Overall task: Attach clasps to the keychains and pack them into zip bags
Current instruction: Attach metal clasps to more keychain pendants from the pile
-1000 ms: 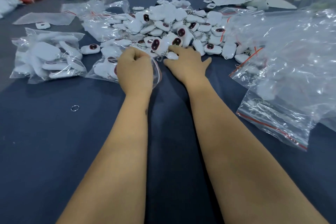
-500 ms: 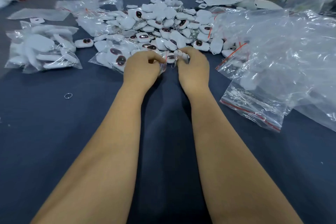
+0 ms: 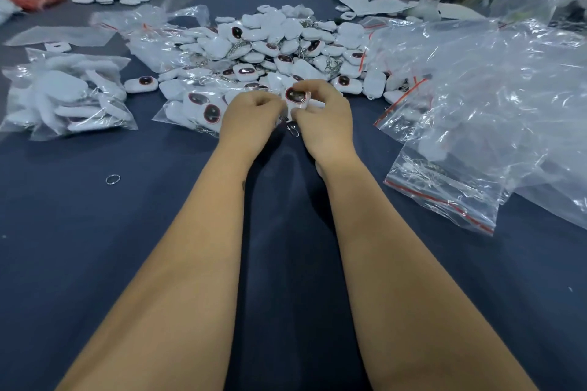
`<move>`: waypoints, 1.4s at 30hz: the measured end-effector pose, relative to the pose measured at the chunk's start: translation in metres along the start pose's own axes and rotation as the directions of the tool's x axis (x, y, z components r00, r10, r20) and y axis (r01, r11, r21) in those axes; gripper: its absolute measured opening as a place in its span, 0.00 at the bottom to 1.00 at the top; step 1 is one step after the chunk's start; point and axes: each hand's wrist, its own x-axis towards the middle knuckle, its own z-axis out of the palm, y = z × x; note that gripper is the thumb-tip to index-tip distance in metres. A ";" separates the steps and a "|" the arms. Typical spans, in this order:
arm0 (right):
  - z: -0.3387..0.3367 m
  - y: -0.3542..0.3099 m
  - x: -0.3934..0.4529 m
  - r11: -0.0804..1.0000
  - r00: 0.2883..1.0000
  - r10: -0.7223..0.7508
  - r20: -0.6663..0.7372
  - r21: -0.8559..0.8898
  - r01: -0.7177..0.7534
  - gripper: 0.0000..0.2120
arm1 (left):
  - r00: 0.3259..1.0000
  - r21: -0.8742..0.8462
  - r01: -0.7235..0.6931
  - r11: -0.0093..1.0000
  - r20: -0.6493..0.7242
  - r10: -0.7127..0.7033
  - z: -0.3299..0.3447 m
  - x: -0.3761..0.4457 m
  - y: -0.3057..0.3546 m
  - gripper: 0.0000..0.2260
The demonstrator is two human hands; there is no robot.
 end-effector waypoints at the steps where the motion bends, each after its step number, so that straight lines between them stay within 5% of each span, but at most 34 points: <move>1: -0.001 0.002 0.002 0.999 1.000 0.025 0.004 0.030 -0.025 0.20 | 1.000 0.015 -0.009 1.000 0.003 0.009 0.001 0.000 0.000 0.04; 13: -0.002 0.002 0.006 0.988 0.988 0.065 0.144 0.127 -0.083 0.15 | 0.999 0.087 -0.045 0.995 -0.024 0.048 0.001 0.002 -0.005 0.05; 29: -0.003 0.003 0.010 0.973 0.986 0.096 0.134 0.198 -0.121 0.18 | 0.999 0.077 -0.036 0.996 -0.025 0.038 0.002 0.000 -0.003 0.03; 42: -0.003 0.005 0.013 0.973 0.989 0.119 0.091 0.189 -0.134 0.09 | 0.999 -0.030 -0.036 0.999 0.039 0.038 0.001 -0.005 0.003 0.07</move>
